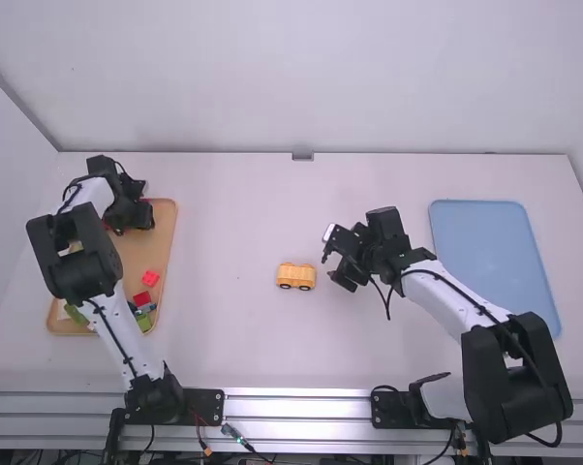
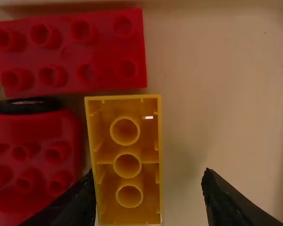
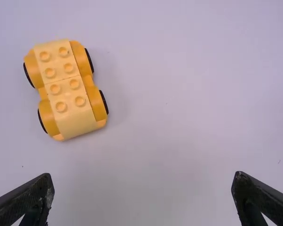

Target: Assemble lego blocks to make yellow taxi

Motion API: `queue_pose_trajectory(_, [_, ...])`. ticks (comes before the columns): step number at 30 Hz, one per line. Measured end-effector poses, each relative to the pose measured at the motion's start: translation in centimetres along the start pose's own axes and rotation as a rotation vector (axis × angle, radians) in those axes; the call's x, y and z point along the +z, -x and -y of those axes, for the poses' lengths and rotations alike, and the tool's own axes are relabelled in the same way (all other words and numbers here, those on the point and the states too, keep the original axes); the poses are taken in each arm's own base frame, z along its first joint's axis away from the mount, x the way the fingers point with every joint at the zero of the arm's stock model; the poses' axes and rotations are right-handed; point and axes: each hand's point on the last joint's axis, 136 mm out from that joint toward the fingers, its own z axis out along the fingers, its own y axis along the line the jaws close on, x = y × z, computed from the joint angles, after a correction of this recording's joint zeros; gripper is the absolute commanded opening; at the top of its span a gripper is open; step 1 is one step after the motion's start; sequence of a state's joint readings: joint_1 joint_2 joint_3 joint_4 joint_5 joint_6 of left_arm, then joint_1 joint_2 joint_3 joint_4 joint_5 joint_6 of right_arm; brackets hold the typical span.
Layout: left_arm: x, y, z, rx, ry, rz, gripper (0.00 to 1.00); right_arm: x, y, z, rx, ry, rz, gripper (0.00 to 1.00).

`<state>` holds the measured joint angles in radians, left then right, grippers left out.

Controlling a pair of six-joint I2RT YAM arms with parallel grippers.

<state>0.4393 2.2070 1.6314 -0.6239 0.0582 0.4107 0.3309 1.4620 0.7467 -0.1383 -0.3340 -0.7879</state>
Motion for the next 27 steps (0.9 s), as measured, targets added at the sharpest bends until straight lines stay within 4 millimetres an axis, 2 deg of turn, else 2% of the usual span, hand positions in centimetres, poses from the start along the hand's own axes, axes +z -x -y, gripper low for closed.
queue_pose_trajectory(7, [0.6,0.3,-0.2,-0.013,0.012,0.029,0.51,0.0,0.0,0.0,0.001,0.0,-0.001,0.99])
queue_pose_trajectory(10, [1.2,-0.2,0.1,-0.031,0.007,0.026,0.48,0.0,0.0,0.0,0.002,0.0,-0.001,0.99])
queue_pose_trajectory(16, [1.2,0.2,0.1,-0.053,0.002,0.044,0.4,0.0,0.0,0.0,0.002,0.0,-0.001,0.99])
queue_pose_trajectory(17, [1.2,0.3,0.1,-0.063,0.003,0.048,0.34,0.0,0.0,0.0,0.001,0.001,-0.001,0.99])
queue_pose_trajectory(18, [1.2,0.3,0.1,-0.063,0.003,0.049,0.33,0.0,0.0,0.0,0.0,0.001,-0.001,0.99])
queue_pose_trajectory(21, [1.2,0.3,0.1,-0.072,0.004,0.049,0.21,0.0,0.0,0.0,0.001,0.0,-0.001,0.99])
queue_pose_trajectory(27, [1.2,0.3,-0.1,-0.095,0.01,0.05,0.09,0.0,0.1,0.1,0.0,-0.003,0.003,0.99])
